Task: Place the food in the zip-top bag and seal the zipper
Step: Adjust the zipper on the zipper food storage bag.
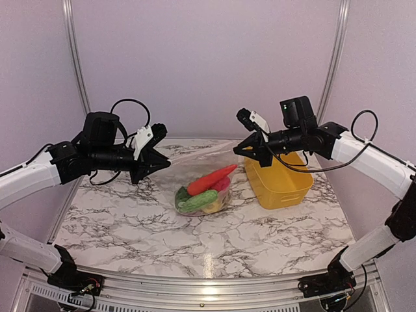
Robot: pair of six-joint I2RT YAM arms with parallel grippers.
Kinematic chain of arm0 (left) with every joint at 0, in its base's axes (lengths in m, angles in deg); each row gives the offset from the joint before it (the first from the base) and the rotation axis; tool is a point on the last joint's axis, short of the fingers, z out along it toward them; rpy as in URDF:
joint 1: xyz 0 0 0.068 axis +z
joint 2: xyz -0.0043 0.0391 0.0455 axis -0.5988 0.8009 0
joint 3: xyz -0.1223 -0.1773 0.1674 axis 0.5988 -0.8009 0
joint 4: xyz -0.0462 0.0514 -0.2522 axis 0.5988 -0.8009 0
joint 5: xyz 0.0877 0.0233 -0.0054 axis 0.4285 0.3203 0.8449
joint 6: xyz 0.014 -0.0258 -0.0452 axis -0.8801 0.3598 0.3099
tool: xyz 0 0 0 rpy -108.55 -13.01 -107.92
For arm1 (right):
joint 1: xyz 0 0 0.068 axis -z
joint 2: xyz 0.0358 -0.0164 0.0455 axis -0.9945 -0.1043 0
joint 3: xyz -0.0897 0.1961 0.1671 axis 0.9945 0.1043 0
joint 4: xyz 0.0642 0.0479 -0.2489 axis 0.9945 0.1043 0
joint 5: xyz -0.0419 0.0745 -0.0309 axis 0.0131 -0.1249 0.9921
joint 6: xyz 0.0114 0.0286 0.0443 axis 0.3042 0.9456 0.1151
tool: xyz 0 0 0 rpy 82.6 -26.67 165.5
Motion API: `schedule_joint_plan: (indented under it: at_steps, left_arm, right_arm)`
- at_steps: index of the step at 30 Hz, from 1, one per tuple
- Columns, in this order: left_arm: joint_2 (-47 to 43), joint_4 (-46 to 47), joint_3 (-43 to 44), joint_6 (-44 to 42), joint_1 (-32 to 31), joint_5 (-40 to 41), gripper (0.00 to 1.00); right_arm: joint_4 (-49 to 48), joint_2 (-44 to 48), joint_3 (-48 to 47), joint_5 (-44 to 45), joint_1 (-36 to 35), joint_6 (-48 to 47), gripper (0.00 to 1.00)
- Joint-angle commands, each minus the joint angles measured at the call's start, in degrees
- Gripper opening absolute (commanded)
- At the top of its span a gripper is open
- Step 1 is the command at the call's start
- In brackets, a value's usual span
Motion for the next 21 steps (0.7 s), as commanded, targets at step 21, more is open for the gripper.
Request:
schedule_joint_plan:
  at_steps: [21]
  left_arm:
    - [-13.43,-12.31,-10.02,-0.94,7.11,6.07,0.0]
  right_arm:
    - [0.57,-0.3,0.12,7.64,3.95,0.56,0.0]
